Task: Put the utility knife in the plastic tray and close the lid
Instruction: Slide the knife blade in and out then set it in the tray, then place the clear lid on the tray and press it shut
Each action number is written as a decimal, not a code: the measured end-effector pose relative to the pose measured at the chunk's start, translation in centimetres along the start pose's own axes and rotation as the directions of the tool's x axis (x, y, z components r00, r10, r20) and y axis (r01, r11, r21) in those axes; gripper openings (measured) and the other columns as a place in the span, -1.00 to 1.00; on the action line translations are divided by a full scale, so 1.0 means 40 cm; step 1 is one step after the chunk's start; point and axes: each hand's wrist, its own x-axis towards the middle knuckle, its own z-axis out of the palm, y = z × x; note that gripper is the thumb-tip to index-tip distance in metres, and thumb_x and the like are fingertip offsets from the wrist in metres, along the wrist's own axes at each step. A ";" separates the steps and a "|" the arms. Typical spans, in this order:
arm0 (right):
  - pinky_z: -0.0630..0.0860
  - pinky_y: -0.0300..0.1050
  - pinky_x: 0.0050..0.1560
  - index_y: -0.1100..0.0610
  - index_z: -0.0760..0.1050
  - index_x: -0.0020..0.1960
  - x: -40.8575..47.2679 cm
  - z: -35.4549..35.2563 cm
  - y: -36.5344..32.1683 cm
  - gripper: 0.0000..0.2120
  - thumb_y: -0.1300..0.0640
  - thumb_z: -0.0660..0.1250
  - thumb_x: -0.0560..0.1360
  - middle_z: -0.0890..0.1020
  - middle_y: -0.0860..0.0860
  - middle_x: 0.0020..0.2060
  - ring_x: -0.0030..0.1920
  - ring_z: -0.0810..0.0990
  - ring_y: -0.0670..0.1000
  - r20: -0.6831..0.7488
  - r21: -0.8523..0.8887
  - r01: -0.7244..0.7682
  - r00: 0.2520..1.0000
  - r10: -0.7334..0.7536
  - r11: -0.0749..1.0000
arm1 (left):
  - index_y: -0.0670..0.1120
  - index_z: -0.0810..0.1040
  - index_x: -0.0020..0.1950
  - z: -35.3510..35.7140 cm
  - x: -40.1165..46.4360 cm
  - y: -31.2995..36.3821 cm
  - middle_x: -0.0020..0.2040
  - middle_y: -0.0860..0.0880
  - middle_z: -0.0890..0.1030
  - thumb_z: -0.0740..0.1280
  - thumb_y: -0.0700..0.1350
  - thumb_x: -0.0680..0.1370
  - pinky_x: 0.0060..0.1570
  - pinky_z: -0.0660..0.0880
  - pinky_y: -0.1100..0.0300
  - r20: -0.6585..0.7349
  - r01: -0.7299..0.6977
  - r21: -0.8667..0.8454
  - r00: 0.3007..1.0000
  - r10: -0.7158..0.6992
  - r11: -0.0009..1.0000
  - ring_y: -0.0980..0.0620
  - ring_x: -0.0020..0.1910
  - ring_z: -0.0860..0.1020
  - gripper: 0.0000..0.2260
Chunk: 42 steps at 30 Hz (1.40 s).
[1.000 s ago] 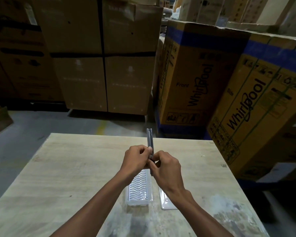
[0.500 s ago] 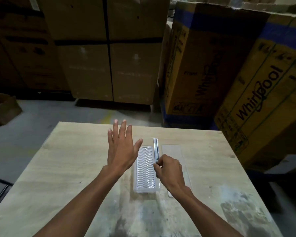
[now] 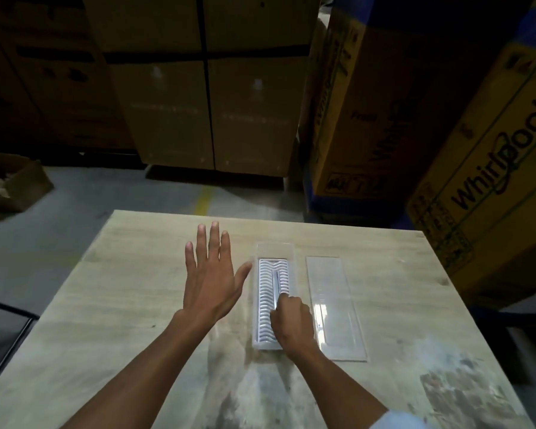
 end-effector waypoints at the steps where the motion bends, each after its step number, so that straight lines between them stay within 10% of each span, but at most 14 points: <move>1: 0.60 0.01 0.08 0.19 0.55 0.20 0.007 0.009 -0.003 -0.78 0.22 0.23 0.60 0.68 0.16 0.10 0.09 0.68 0.19 0.009 -0.006 -0.008 1.000 0.008 1.000 | -0.09 -0.09 0.64 -0.002 0.004 -0.006 0.65 -0.10 -0.24 -0.39 0.41 0.45 0.58 -0.22 -0.21 0.002 0.006 0.001 1.000 -0.006 1.000 -0.14 0.60 -0.34 -0.11; 27: 0.57 0.01 0.12 0.19 0.48 0.26 0.070 0.131 -0.001 -0.76 0.24 0.29 0.59 0.56 0.16 0.20 0.16 0.61 0.15 0.017 -0.072 -0.003 1.000 0.005 0.997 | -0.12 0.03 0.62 0.051 0.009 -0.044 0.66 -0.15 -0.19 -0.28 0.36 0.48 0.56 -0.25 -0.24 0.132 0.007 -0.019 0.991 -0.004 1.000 -0.17 0.61 -0.32 -0.16; 36: 0.44 -0.12 -0.05 0.11 0.59 0.05 0.040 -0.025 0.090 -0.80 0.00 0.28 0.63 0.65 0.06 0.02 0.01 0.63 0.09 -0.337 0.398 -0.038 0.923 0.184 0.917 | -0.09 0.01 0.63 0.067 -0.006 -0.030 0.66 -0.14 -0.18 -0.17 0.33 0.55 0.57 -0.22 -0.23 0.149 0.030 -0.045 0.989 -0.023 0.999 -0.17 0.62 -0.28 -0.24; 42: 0.45 0.16 0.29 0.12 0.45 0.33 -0.031 0.050 0.325 -0.44 -0.28 0.26 0.54 0.51 0.16 0.33 0.34 0.45 0.20 -0.076 0.017 -0.205 0.976 0.206 0.979 | -0.09 0.00 0.63 0.081 -0.026 0.011 0.66 -0.14 -0.21 -0.15 0.35 0.53 0.58 -0.17 -0.22 0.173 0.005 -0.084 0.985 0.010 0.996 -0.18 0.62 -0.28 -0.22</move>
